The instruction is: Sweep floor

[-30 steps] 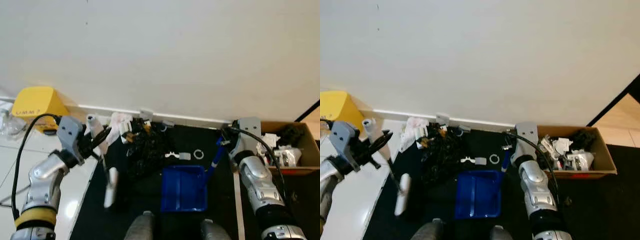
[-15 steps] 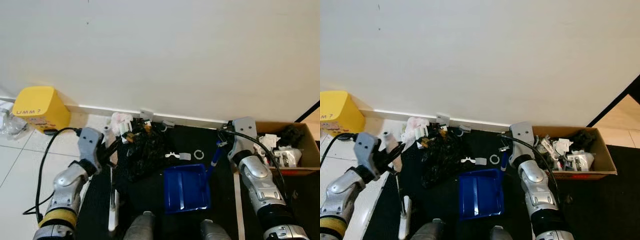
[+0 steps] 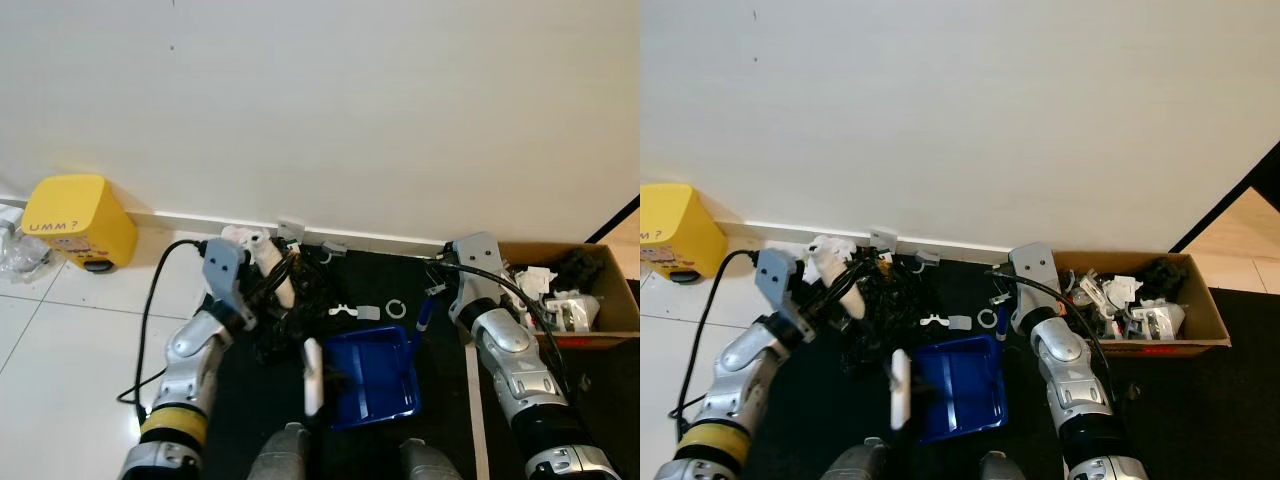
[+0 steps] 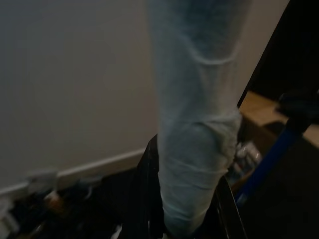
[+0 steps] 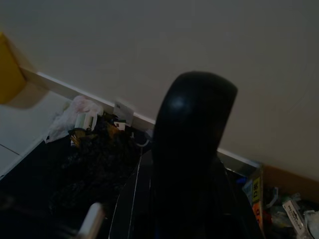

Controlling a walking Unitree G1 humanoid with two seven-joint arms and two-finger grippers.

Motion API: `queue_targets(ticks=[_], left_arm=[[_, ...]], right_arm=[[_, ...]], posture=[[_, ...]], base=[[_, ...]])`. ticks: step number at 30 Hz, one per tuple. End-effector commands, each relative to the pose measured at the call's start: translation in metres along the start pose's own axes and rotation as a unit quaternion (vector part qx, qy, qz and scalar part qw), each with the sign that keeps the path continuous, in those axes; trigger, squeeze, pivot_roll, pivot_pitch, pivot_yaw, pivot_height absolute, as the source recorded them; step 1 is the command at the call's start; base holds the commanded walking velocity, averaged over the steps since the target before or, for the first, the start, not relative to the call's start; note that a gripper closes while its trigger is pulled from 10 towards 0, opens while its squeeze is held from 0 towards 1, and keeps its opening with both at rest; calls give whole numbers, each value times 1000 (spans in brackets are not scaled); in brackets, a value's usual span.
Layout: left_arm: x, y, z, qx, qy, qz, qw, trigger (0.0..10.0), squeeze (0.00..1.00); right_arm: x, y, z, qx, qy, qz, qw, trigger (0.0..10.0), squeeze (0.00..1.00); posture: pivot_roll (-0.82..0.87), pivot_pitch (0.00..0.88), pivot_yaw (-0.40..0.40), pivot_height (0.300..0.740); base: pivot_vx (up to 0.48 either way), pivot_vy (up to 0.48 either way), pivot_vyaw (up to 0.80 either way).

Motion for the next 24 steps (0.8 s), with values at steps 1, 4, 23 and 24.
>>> queue_targets(ticks=[1,4,23,24], left_arm=[[7,-7,11,-19,4,16,1000,10000,0],[19,-16,24,-42,24,40,998,10000,0],[93,32,-32,6,-104,24,994,10000,0],[93,32,-32,6,-104,24,994,10000,0]], right_arm=[[-9,2,-12,14,-6,-16,1000,10000,0],[-7,2,-13,6,-25,-11,1000,10000,0],[-12,5,3,-40,-71,-10,997,10000,0],[-12,5,3,-40,-71,-10,997,10000,0]], posture=[[119,164,15,740],[123,163,18,740],[147,164,29,740],[147,164,29,740]], base=[[0,0,0],[0,0,0],[0,0,0],[0,0,0]])
Point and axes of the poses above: a point about 5 cm out from each wrist's last joint towards the gripper, its own y axis pointing back from the gripper into the wrist, its own x axis along the axis of the wrist's last joint, z = x × y, the point moved 5 cm from there along -y, pointing out of the wrist towards the gripper, and after that the axes turned 12 degrees about y, right-handed, at the moved point
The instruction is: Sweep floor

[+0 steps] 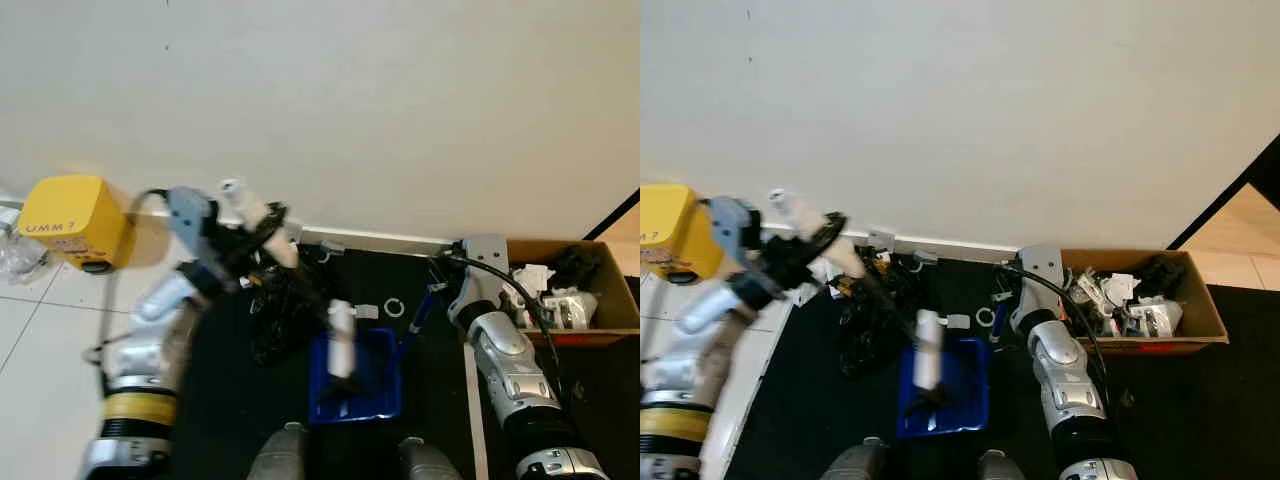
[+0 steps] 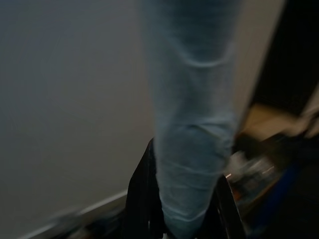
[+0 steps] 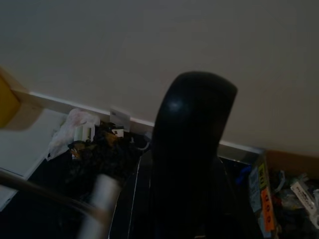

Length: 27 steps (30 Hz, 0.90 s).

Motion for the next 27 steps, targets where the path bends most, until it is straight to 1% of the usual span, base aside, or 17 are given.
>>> queue_targets(ticks=[1,2,3,6,9,10,11,12,13,15,17,20,21,22,24,26,27], left_arm=[[8,11,-9,14,-36,-3,999,10000,0],[7,18,-16,29,-46,-14,998,10000,0],[7,18,-16,29,-46,-14,998,10000,0],[1,28,-26,50,-54,-35,997,10000,0],[-26,42,-35,80,-48,-76,993,10000,0],[-26,42,-35,80,-48,-76,993,10000,0],[-38,46,-37,90,-42,-87,991,10000,0],[-38,46,-37,90,-42,-87,991,10000,0],[-64,49,-36,108,-23,-104,988,10000,0],[-76,48,-33,116,-11,-108,987,10000,0],[-79,47,-32,118,-8,-108,987,10000,0],[-86,33,-14,94,11,-99,991,10000,0],[-86,33,-14,94,11,-99,991,10000,0],[-87,27,-8,85,19,-92,992,10000,0],[-87,27,-8,85,19,-92,992,10000,0],[-88,14,9,58,32,-79,995,10000,0],[-88,14,9,58,32,-79,995,10000,0]], right_arm=[[-6,3,-1,-2,-10,-8,1000,10000,0],[-7,3,-1,-1,-10,-8,1000,10000,0],[-7,3,-1,-1,-10,-8,1000,10000,0],[-7,4,0,-1,-10,-9,1000,10000,0],[-8,3,-1,4,-7,-10,1000,10000,0],[-8,3,-1,4,-7,-10,1000,10000,0],[-7,3,0,4,-6,-10,1000,10000,0],[-7,3,0,4,-6,-10,1000,10000,0],[-5,2,1,7,2,-8,1000,10000,0],[-4,1,1,10,9,-7,1000,10000,0],[-4,1,1,12,11,-7,1000,10000,0],[-4,1,0,23,38,-13,999,10000,0],[-4,1,0,23,38,-13,999,10000,0],[-4,0,0,24,46,-14,999,10000,0],[-4,0,0,24,46,-14,999,10000,0],[-2,-1,-1,29,61,-17,998,10000,0],[-2,-1,-1,29,61,-17,998,10000,0]], posture=[[147,164,29,740],[146,165,25,740],[146,165,25,740],[147,165,21,740],[142,165,13,740],[142,165,13,740],[134,165,8,740],[134,165,8,740],[127,162,3,740],[122,159,1,740],[119,157,0,740],[114,155,-1,740],[114,155,-1,740],[114,155,-1,740],[114,155,-1,740],[109,148,3,740],[109,148,3,740]], base=[[0,0,0],[0,0,0],[0,0,0],[0,0,0],[0,0,0],[0,0,0],[0,0,0],[0,0,0],[0,0,0],[0,0,0],[0,0,0],[0,0,0],[0,0,0],[0,0,0],[0,0,0],[0,0,0],[0,0,0]])
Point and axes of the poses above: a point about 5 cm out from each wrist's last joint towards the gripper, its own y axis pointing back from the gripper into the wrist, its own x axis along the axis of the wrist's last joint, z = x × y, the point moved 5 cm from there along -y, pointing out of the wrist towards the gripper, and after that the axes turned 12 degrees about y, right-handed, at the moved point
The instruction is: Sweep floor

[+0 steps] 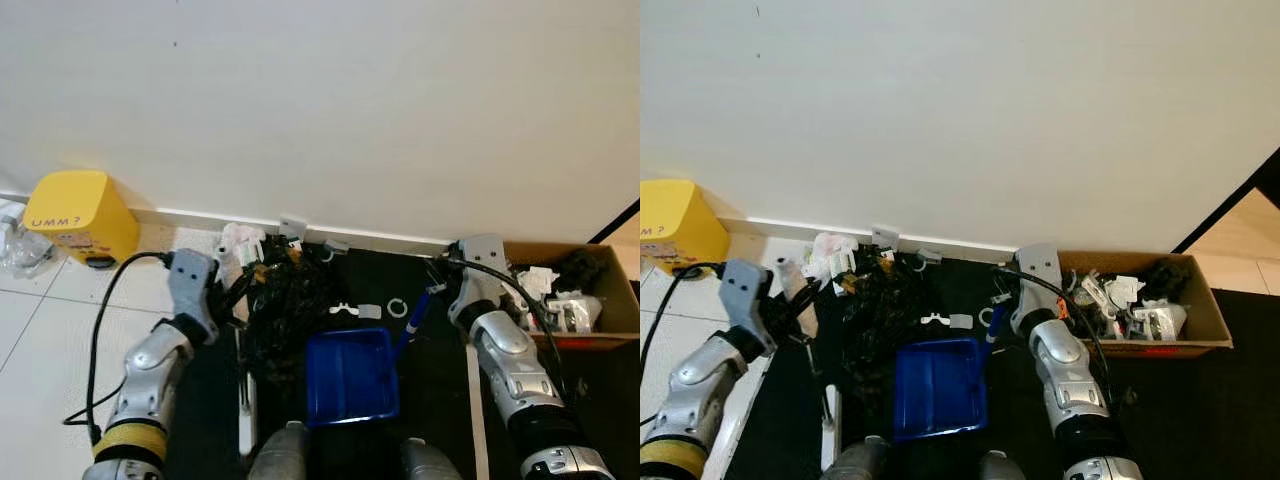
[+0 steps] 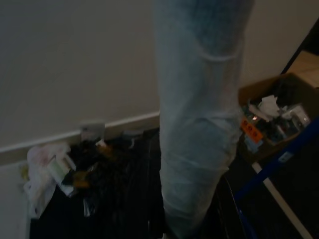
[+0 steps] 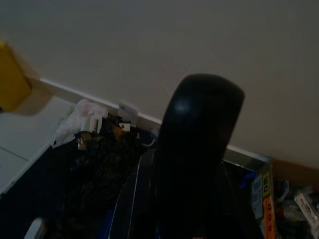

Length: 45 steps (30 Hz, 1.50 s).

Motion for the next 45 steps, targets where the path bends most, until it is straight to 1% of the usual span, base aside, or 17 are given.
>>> queue_targets(ticks=[1,6,8,11,14,15,17,23,26,30,32,35,37,38,41,44,45], left_arm=[[6,-9,16,-27,5,25,999,10000,0],[1,-22,29,-44,24,29,998,10000,0],[-2,-30,43,-64,34,29,997,10000,0],[-3,-35,52,-76,40,31,996,10000,0],[4,-47,77,-107,66,50,991,10000,0],[4,-47,77,-107,66,50,991,10000,0],[15,-54,95,-129,87,71,985,10000,0],[35,-52,106,-163,105,95,976,10000,0],[52,-44,108,-192,105,107,970,10000,0],[72,-33,99,-202,82,117,969,10000,0],[93,-18,78,-185,46,127,973,10000,0],[101,-10,67,-173,27,130,976,10000,0],[113,3,47,-148,-2,129,981,10000,0],[113,3,47,-148,-2,129,981,10000,0],[120,16,30,-128,-17,120,984,10000,0],[105,29,0,-79,-57,75,992,10000,0],[105,29,0,-79,-57,75,992,10000,0]], right_arm=[[-3,0,0,7,24,-14,1000,10000,0],[-1,-3,-3,17,28,-15,999,10000,0],[3,-4,-6,24,26,-9,999,10000,0],[4,-5,-7,25,24,-6,999,10000,0],[5,-5,-7,24,13,-3,1000,10000,0],[5,-5,-7,24,13,-3,1000,10000,0],[5,-5,-8,22,8,-3,1000,10000,0],[4,-4,-9,19,3,-4,1000,10000,0],[1,-2,-8,16,-1,-8,1000,10000,0],[0,-2,-8,13,-5,-9,1000,10000,0],[0,-2,-9,13,-8,-8,1000,10000,0],[0,-2,-10,13,-10,-8,1000,10000,0],[-2,-1,-12,15,-12,-9,1000,10000,0],[-2,-1,-12,15,-12,-9,1000,10000,0],[-4,0,-12,17,-11,-12,1000,10000,0],[-4,-2,-12,20,-9,-13,1000,10000,0],[-4,-2,-12,20,-9,-13,1000,10000,0]], posture=[[110,147,3,740],[107,143,1,740],[104,144,2,740],[107,144,2,740],[108,148,5,740],[108,148,5,740],[108,149,5,740],[115,154,16,740],[127,157,20,740],[132,157,24,740],[146,162,28,740],[146,162,28,740],[153,165,24,740],[153,165,24,740],[156,166,21,740],[160,165,10,740],[160,165,10,740]], base=[[0,0,0],[0,0,0],[0,0,0],[0,0,0],[0,0,0],[0,0,0],[0,0,0],[0,0,0],[0,0,0],[0,0,0],[0,0,0],[0,0,0],[0,0,0],[0,0,0],[0,0,0],[0,0,0],[0,0,0]])
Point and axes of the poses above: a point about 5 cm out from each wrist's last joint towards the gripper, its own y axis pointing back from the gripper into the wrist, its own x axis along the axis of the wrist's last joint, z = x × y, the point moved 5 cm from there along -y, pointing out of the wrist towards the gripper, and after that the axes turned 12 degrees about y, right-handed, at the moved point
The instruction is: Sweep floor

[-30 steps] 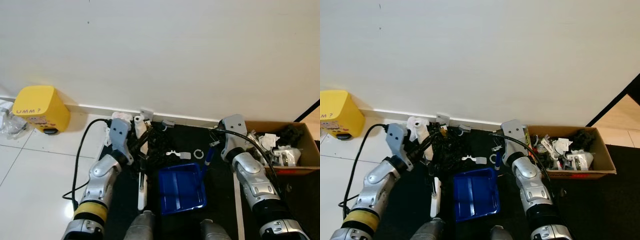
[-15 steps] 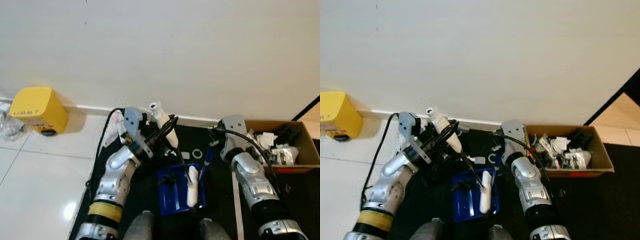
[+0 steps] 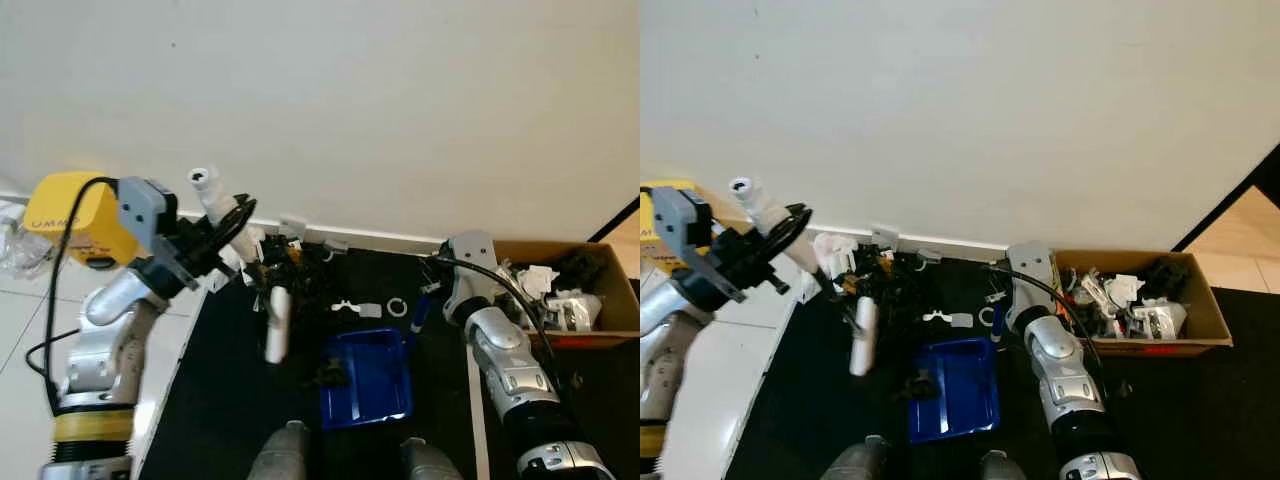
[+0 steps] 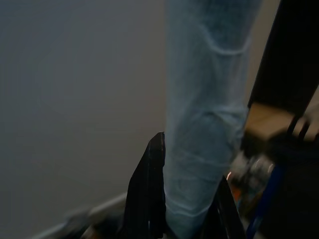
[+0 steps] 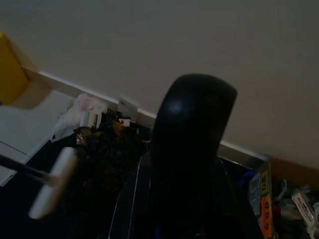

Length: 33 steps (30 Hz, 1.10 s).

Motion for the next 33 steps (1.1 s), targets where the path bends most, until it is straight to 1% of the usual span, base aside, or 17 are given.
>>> queue_targets(ticks=[1,4,6,8,9,11,12,13,15,16,18,20,21,25,28,31,33], left_arm=[[-11,9,-7,12,-12,-28,999,10000,0],[-47,16,-19,58,-8,-70,996,10000,0],[-65,18,-21,73,-2,-89,993,10000,0],[-81,20,-21,84,1,-107,991,10000,0],[-81,20,-21,84,1,-107,991,10000,0],[-95,23,-23,102,5,-123,987,10000,0],[-95,23,-23,102,5,-123,987,10000,0],[-107,23,-21,116,25,-127,985,10000,0],[-107,23,-21,116,25,-127,985,10000,0],[-112,18,-20,130,53,-113,984,10000,0],[-114,16,-19,134,59,-108,983,10000,0],[-116,7,-14,126,66,-101,985,10000,0],[-116,7,-14,126,66,-101,985,10000,0],[-119,-17,-1,109,86,-75,987,10000,0],[-119,-29,8,95,106,-63,988,10000,0],[-121,-43,30,61,127,-56,988,10000,0],[-124,-47,45,36,132,-55,989,10000,0]], right_arm=[[-6,1,-7,12,-9,-9,1000,10000,0],[-4,-1,-7,14,-7,-7,1000,10000,0],[-3,-1,-6,13,-6,-7,1000,10000,0],[-3,-1,-4,10,-5,-6,1000,10000,0],[-3,-1,-4,10,-5,-6,1000,10000,0],[-4,0,-3,7,-7,-7,1000,10000,0],[-4,0,-3,7,-7,-7,1000,10000,0],[-5,2,-2,6,-8,-7,1000,10000,0],[-5,2,-2,6,-8,-7,1000,10000,0],[-6,3,-2,6,-7,-9,1000,10000,0],[-7,3,-2,7,-7,-9,1000,10000,0],[-7,3,-3,8,-6,-9,1000,10000,0],[-7,3,-3,8,-6,-9,1000,10000,0],[-6,2,-4,10,-4,-9,1000,10000,0],[-5,1,-3,10,-3,-8,1000,10000,0],[-5,1,-2,8,-3,-8,1000,10000,0],[-6,2,-2,6,-3,-8,1000,10000,0]], posture=[[160,165,10,740],[148,160,7,740],[143,159,8,740],[136,157,9,740],[136,157,9,740],[135,157,11,740],[135,157,11,740],[123,158,11,740],[123,158,11,740],[123,156,9,740],[120,155,8,740],[120,152,7,740],[120,152,7,740],[114,147,6,740],[111,145,6,740],[109,137,11,740],[107,138,16,740]], base=[[0,0,0],[0,0,0],[0,0,0],[0,0,0],[0,0,0],[0,0,0],[0,0,0],[0,0,0],[0,0,0],[0,0,0],[0,0,0],[0,0,0],[0,0,0],[0,0,0],[0,0,0],[0,0,0],[0,0,0]])
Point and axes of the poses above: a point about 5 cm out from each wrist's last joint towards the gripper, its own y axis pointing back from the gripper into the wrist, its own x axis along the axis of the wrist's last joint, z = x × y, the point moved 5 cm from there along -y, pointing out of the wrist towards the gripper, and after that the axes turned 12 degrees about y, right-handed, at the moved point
